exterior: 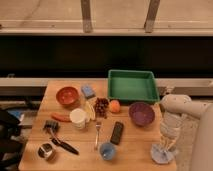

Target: Place towel in table surface

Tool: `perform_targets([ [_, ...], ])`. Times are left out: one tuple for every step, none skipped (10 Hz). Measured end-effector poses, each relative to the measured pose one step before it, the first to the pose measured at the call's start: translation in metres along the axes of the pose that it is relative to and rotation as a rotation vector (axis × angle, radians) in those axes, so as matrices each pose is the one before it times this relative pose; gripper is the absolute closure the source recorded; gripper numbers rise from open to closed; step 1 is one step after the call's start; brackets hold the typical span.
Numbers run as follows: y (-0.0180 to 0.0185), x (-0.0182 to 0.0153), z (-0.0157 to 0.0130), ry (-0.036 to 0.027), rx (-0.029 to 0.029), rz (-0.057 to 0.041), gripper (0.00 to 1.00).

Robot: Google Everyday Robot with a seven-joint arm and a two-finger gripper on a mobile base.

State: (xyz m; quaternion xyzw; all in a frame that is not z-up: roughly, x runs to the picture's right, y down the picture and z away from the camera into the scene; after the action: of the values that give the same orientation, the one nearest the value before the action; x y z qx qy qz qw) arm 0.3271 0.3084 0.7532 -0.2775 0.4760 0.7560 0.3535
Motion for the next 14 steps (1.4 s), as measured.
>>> perform_targets([
  [0.0013, 0.00166, -0.00256, -0.00651, -0.00457, -0.00477, 0.98],
  [0.00187, 0.00171, -0.00436, -0.01028, -0.0063, -0.00624, 1.0],
  [0.00236, 0.00176, -0.00541, -0.01124, -0.00677, -0.00671, 1.0],
  [0.00267, 0.00141, -0.00603, -0.01277, -0.00918, -0.00621, 1.0],
  [0.00344, 0.00159, -0.00845, -0.01681, -0.01357, -0.00938, 1.0],
  [0.00413, 0.00197, -0.01585, -0.02567, -0.02132, -0.01087, 1.0],
  [0.00328, 0.00065, -0.01188, -0.02016, -0.01492, -0.0076, 1.0],
  [0.0051, 0.0006, -0.01878, -0.03528, -0.02246, -0.00934, 1.0],
  [0.00502, 0.00013, -0.0257, -0.04871, -0.02888, -0.00877, 1.0],
  [0.00356, -0.00082, -0.01957, -0.03629, -0.02123, -0.00575, 1.0],
  [0.00585, -0.00193, -0.03044, -0.05681, -0.03201, -0.00937, 1.0],
  [0.0041, -0.00282, -0.02196, -0.04339, -0.02198, -0.00629, 1.0],
  [0.00371, -0.00422, -0.01845, -0.04053, -0.02059, -0.00239, 1.0],
  [0.00215, -0.00263, -0.01223, -0.0238, -0.01135, -0.00111, 1.0],
])
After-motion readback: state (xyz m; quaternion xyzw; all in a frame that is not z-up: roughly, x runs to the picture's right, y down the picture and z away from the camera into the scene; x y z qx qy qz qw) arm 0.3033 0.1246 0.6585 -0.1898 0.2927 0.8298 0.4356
